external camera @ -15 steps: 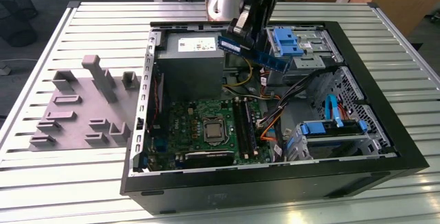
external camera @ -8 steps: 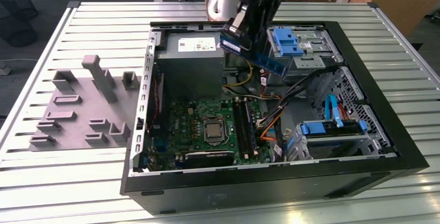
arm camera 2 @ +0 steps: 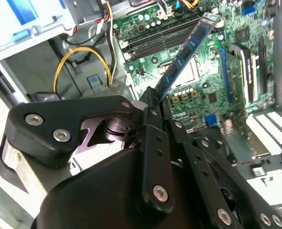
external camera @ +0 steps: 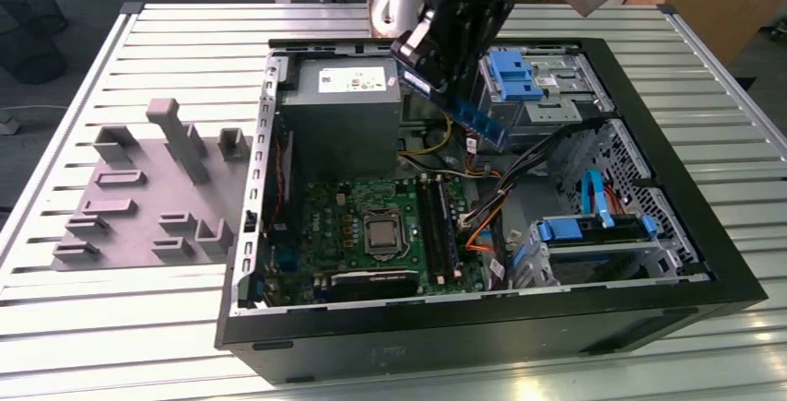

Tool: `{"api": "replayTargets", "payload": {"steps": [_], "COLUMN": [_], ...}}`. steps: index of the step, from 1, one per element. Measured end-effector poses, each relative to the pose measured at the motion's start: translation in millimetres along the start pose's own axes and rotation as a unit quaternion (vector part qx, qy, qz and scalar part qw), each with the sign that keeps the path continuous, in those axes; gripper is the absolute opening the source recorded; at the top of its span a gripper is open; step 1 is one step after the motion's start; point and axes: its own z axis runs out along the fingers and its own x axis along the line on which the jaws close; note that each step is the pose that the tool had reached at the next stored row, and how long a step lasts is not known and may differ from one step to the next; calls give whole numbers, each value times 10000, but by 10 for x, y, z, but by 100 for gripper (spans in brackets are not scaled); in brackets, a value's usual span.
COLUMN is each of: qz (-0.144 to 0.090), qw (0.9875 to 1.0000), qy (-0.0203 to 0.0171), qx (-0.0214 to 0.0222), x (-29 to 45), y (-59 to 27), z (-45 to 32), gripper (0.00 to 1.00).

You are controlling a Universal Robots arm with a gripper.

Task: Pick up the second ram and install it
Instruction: 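Insert the second ram into the second slot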

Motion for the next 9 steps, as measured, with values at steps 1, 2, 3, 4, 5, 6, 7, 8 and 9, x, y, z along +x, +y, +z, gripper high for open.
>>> {"api": "replayTargets", "payload": {"steps": [1,2,3,4,5,6,7,8,9], "qz": [98,189,278,369,458,548,637,732,822], "qw": [10000,9998,9996,9993,9990,9985,9980,9973,9966], "qy": [-2,-3,-5,-7,-8,-10,-11,-13,-14], "qx": [2,5,7,9,11,13,16,18,20], "x": [0,0,0,0,1,1,1,1,1], "y": [0,0,0,0,0,0,-1,0,-1], "z": [4,8,12,16,20,24,28,32,36], "gripper": [14,14,14,14,14,14,14,14,14]}}
